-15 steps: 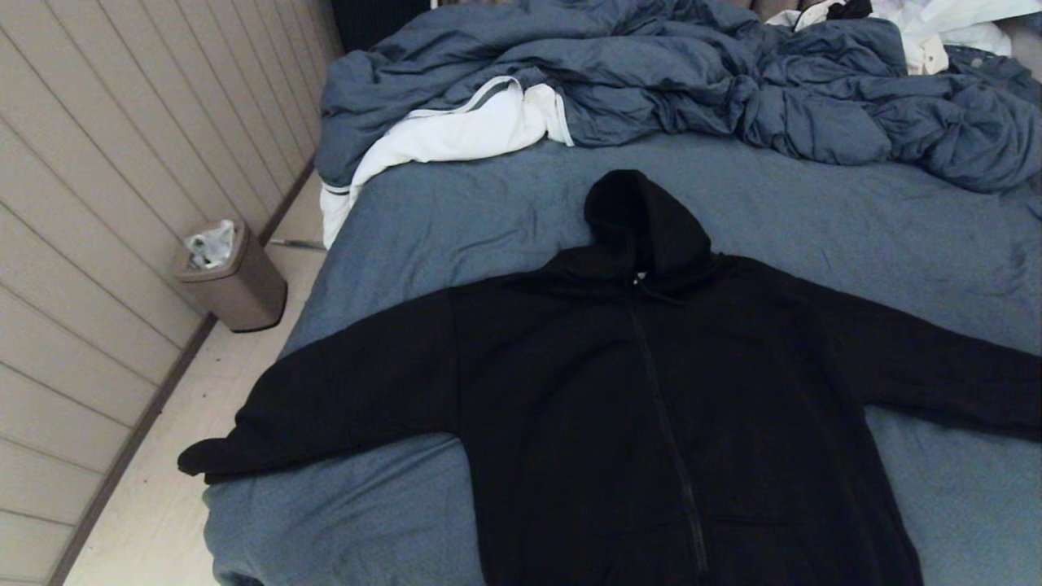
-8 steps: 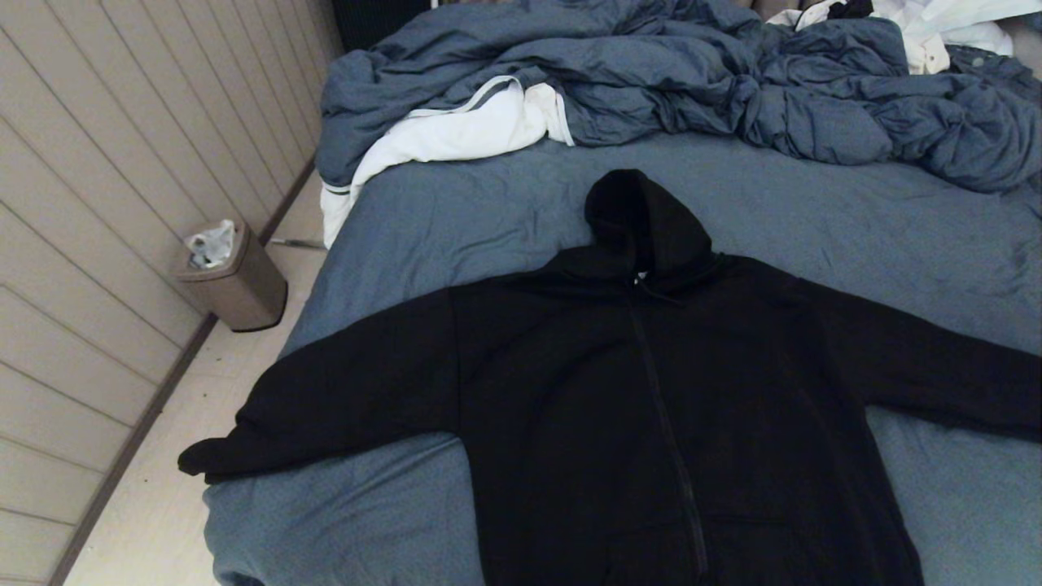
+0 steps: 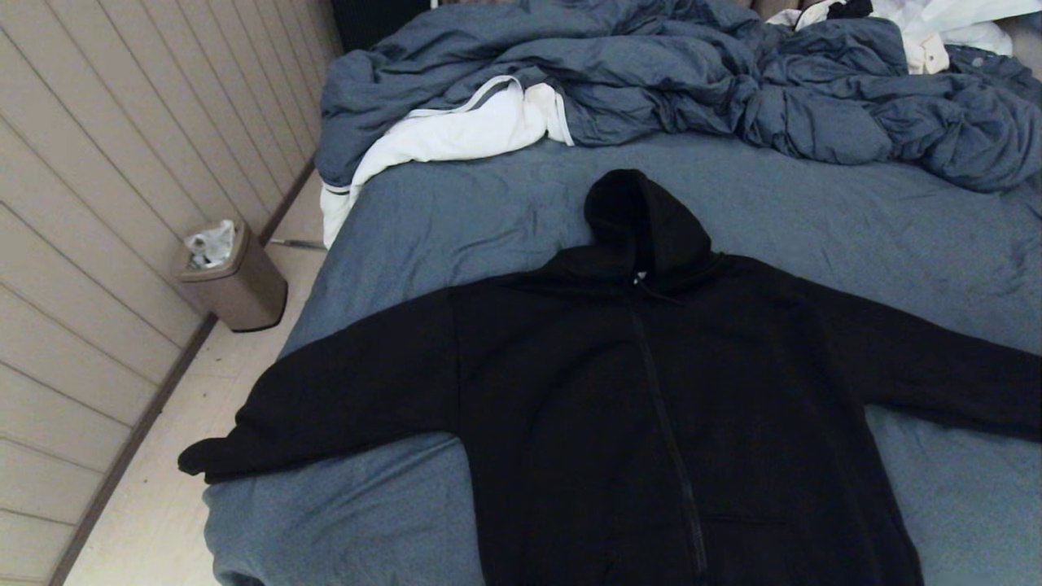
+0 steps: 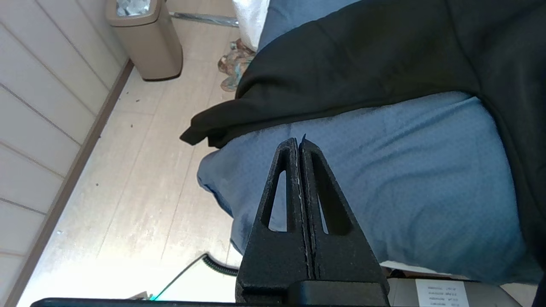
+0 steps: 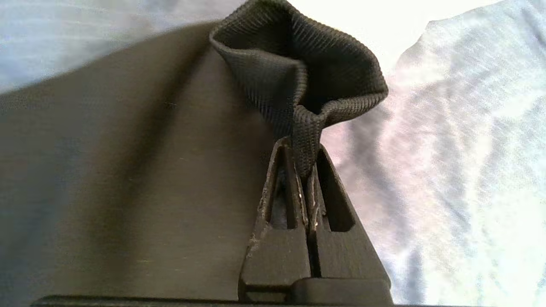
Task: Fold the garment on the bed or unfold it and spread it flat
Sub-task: Fold the black sweatshirt
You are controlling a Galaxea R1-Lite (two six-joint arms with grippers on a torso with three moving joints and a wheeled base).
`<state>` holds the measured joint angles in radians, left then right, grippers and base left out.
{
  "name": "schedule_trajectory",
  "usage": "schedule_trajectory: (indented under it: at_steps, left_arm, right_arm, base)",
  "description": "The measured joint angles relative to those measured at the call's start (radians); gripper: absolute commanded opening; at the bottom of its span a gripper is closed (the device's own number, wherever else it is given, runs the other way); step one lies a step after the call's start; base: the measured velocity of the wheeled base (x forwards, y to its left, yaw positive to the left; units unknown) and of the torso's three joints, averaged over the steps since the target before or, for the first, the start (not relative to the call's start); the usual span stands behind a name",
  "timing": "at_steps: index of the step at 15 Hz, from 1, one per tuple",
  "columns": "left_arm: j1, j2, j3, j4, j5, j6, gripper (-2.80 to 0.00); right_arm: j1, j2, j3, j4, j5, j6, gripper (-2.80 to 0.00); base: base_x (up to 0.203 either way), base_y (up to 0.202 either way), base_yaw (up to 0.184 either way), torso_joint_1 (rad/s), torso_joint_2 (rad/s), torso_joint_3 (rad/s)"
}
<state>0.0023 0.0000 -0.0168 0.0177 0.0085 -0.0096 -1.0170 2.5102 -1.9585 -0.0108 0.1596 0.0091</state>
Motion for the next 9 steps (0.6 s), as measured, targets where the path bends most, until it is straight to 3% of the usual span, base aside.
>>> schedule_trajectory:
  at_steps: [5, 9]
  left_arm:
    - [0.001, 0.0, 0.0, 0.001, 0.0, 0.001, -2.8]
    - [0.0, 0.0, 0.0, 0.001, 0.0, 0.001, -2.8]
  right_arm:
    - [0.041, -0.073, 0.011, 0.015, 0.0, 0.089, -2.8]
    - [0.166, -0.215, 0.022, 0.084, -0.005, 0.136, -2.8]
  base:
    - [0.0, 0.0, 0.0, 0.0, 0.0, 0.0]
    - [0.0, 0.0, 0.0, 0.0, 0.0, 0.0]
